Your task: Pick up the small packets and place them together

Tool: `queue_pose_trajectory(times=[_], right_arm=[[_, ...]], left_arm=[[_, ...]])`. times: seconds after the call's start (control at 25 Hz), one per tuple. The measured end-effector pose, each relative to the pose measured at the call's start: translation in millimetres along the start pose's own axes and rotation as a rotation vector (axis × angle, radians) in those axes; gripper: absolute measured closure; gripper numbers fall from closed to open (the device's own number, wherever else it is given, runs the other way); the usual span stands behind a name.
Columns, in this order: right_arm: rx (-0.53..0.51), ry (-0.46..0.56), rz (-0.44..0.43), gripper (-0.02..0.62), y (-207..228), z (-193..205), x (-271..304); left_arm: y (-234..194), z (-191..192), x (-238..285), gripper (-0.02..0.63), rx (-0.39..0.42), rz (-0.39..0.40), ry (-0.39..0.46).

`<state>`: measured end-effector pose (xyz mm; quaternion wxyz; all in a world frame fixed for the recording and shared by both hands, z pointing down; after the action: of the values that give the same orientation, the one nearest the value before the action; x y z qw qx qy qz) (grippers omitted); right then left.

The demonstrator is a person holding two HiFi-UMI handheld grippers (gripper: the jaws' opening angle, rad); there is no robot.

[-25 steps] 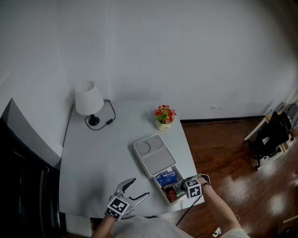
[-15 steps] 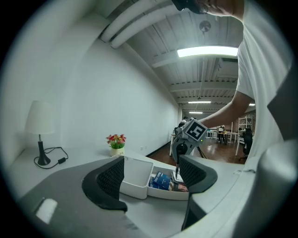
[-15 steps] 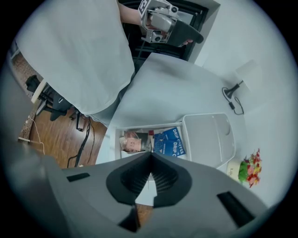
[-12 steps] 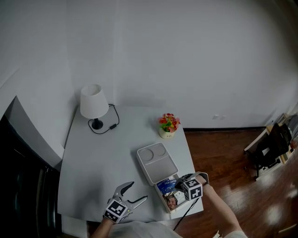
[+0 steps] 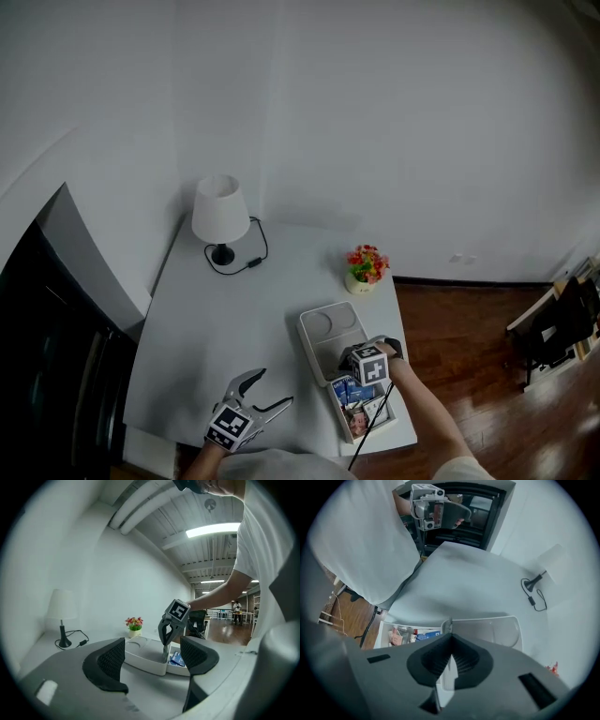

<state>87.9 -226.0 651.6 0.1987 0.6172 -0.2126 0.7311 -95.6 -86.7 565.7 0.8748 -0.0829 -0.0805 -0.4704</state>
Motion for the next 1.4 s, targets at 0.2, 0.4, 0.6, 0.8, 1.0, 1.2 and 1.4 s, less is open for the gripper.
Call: queue_pose_trajectory(times=[0.2,0.4,0.6,0.8,1.0,1.2,1.4], right_arm=[[0.005,-0.044,-0.010,0.592,24.0,-0.3,26.6],[0.043,-0.079,0.034,0.592,44.9,5.4,51.8],[0.038,-0.108,0.099,0.571,54.3,6.8,66.7],[0.102,-0.086,0.169,0.552,60.0,6.8,69.1],[0.135,-0.032,0.261,0.286,66.5,8.4,58.4],[0.171,0.053,0.417,0.273,68.2,1.4,25.1],[0.351,0.342,0.649,0.273,59.6,-18.3,-41.4]], left_arm=[[-9.7,8.3,-12.9,0.249,-0.009,-0.049,-0.010],[-11.9,10.9,-21.9,0.249,-0.009,-0.087,-0.008],[-12.4,5.7,-29.2,0.249,-0.015,-0.099,-0.002],[-10.5,11.4,-34.4,0.249,-0.017,-0.110,-0.012],[-8.1,17.2,-32.2,0.249,-0.007,-0.109,-0.021],[-9.9,8.3,-29.5,0.249,-0.009,-0.094,0.013],[-16.5,-6.0,-28.0,0.249,-0.016,-0.082,0.062]])
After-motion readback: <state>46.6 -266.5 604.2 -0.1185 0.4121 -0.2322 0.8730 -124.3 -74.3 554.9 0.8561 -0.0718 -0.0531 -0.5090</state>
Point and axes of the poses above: the fingertips, and each gripper's own axes: x forward along the fingers, y to its right, z out of its underside, the point moved 5 cm from there along -x, backward along the fingers, and after that the axes turned 2 degrees about -z, right-handed, at the moved point
